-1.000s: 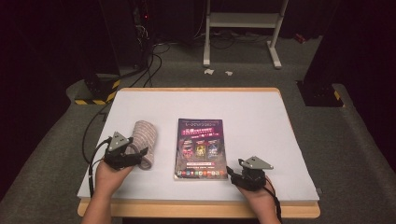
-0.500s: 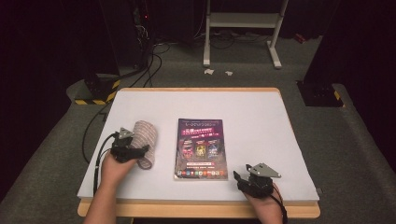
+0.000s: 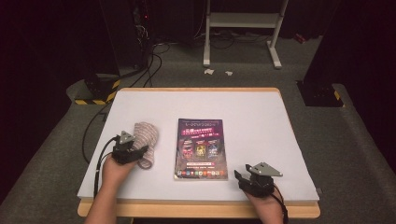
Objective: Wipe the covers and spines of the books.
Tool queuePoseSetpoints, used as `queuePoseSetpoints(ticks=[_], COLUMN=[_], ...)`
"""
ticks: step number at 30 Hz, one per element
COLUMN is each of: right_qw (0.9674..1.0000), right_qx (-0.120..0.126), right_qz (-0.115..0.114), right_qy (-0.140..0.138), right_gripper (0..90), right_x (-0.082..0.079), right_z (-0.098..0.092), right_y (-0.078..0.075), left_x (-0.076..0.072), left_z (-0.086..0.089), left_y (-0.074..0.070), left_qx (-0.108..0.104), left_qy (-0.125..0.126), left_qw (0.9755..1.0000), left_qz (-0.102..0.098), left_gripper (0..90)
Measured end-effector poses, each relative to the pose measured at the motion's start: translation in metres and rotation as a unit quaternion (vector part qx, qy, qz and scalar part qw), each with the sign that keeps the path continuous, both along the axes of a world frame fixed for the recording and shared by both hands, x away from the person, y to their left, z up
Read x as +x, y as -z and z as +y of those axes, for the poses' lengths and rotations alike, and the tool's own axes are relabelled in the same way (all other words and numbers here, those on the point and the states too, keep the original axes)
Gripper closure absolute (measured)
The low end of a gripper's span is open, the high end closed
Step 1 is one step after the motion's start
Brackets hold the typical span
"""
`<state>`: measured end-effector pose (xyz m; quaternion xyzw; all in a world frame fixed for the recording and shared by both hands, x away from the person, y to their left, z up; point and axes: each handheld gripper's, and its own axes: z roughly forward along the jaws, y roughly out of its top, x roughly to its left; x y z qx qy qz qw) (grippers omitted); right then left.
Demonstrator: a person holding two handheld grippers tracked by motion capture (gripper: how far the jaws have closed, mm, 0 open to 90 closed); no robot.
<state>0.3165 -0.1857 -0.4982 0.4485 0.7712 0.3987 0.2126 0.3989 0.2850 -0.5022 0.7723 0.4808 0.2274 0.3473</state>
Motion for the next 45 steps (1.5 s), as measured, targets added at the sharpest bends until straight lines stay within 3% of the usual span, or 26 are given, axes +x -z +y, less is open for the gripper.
queuePoseSetpoints(ticks=[7, 10, 15, 18, 22, 26, 32, 35, 39, 41, 44, 45], right_qw=[1.0000, 0.9999, 0.9996, 0.9994, 0.9988, 0.9982, 0.9969, 0.9968, 0.9967, 0.9966, 0.9965, 0.9965], right_qx=[0.006, 0.001, -0.004, -0.013, -0.015, -0.015, 0.001, 0.005, 0.001, 0.002, 0.003, 0.003], right_qz=[-0.004, -0.013, -0.027, -0.033, -0.042, -0.056, -0.072, -0.071, -0.072, -0.073, -0.074, -0.074], right_qy=[0.006, 0.007, 0.007, 0.004, 0.018, 0.013, 0.032, 0.037, 0.037, 0.038, 0.040, 0.040], right_gripper=[47.1, 46.6, 44.3, 44.1, 45.1, 45.1, 45.5, 46.1, 46.8, 47.1, 47.3, 47.3], right_x=[0.005, 0.006, 0.016, 0.020, 0.029, 0.031, 0.034, 0.034, 0.032, 0.030, 0.026, 0.026], right_z=[-0.005, -0.008, -0.014, -0.015, -0.020, -0.018, -0.024, -0.026, -0.027, -0.030, -0.033, -0.033], right_y=[-0.003, -0.006, -0.013, -0.013, -0.007, -0.005, -0.008, -0.007, -0.006, -0.006, -0.006, -0.006], left_x=[-0.009, -0.015, -0.030, -0.036, -0.052, -0.065, -0.075, -0.080, -0.080, -0.078, -0.078, -0.078], left_z=[0.000, 0.001, -0.002, -0.004, -0.011, -0.024, -0.039, -0.056, -0.073, -0.092, -0.110, -0.110], left_y=[-0.004, -0.008, -0.015, -0.018, -0.025, -0.028, -0.025, -0.028, -0.025, -0.019, -0.014, -0.014], left_qx=[-0.008, -0.023, -0.047, -0.049, -0.076, -0.066, -0.055, -0.061, -0.055, -0.028, 0.012, 0.012], left_qy=[-0.004, -0.002, 0.013, 0.021, 0.044, 0.060, 0.075, 0.099, 0.117, 0.141, 0.154, 0.154], left_qw=[0.9997, 0.9993, 0.9977, 0.9972, 0.9943, 0.9936, 0.9938, 0.9912, 0.9899, 0.9886, 0.9870, 0.9870], left_qz=[-0.020, -0.031, -0.046, -0.053, -0.060, -0.070, -0.060, -0.063, -0.058, -0.046, -0.043, -0.043], left_gripper=[59.3, 59.7, 59.8, 59.8, 59.7, 59.7, 59.7, 59.7, 59.7, 59.8, 60.1, 60.5])
